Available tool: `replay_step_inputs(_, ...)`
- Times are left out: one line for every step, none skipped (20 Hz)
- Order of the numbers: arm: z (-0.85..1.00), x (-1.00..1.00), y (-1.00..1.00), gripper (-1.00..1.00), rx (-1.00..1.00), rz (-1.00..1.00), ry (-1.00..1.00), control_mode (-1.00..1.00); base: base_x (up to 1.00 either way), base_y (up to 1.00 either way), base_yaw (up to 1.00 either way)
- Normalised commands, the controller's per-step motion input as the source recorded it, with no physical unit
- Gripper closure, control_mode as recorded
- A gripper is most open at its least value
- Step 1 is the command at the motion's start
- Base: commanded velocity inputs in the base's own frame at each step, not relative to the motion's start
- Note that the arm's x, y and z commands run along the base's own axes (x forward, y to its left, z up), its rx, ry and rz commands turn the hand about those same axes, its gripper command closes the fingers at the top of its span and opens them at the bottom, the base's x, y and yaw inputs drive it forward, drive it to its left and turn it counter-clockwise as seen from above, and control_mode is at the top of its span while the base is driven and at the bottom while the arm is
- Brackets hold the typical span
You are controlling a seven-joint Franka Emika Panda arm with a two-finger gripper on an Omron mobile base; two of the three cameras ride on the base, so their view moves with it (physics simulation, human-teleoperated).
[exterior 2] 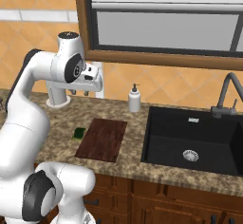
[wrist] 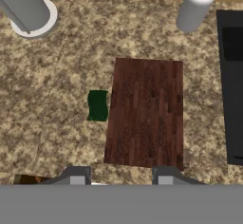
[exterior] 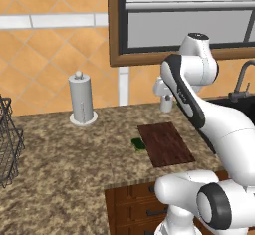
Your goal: Pick up the sponge from the counter and clean the cutting board by briefly scrubbing or pressing down on the cutting board. Once finished, release the sponge.
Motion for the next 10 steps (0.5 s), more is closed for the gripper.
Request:
replay_step_inputs(0.0,-0.06,0.0,-1.0,0.0,0.0,-0.02,-1.0,0.0,0.0,0.0)
replay_step_inputs(0.0,-0.2,0.0,-1.0,0.0,0.0,-0.06,-1.0,0.0,0.0,0.0)
replay_step_inputs(0.0,-0.31,0.0,-1.0,0.0,0.0,-0.07,-1.0,0.0,0.0,0.0)
replay_step_inputs(0.0,-0.43,0.0,-1.0,0.0,0.0,-0.1,-1.0,0.0,0.0,0.0)
replay_step_inputs(0.0,-0.42,0.07,-1.0,0.0,0.0,-0.02,-1.0,0.0,0.0,0.0)
replay_step_inputs(-0.1,-0.42,0.09,-1.0,0.0,0.0,0.0,-1.0,0.0,0.0,0.0)
replay_step_inputs(-0.16,-0.41,0.14,-1.0,0.0,0.01,0.0,-1.0,0.0,0.0,0.0)
replay_step_inputs(-0.29,-0.4,0.19,-1.0,0.0,0.01,0.0,-1.0,0.0,0.0,0.0)
replay_step_inputs(-0.4,-0.26,0.06,-1.0,0.03,0.03,0.0,-1.0,0.0,0.0,0.0)
replay_step_inputs(-0.45,-0.2,0.12,-1.0,0.03,0.01,0.0,-1.0,0.0,0.0,0.0)
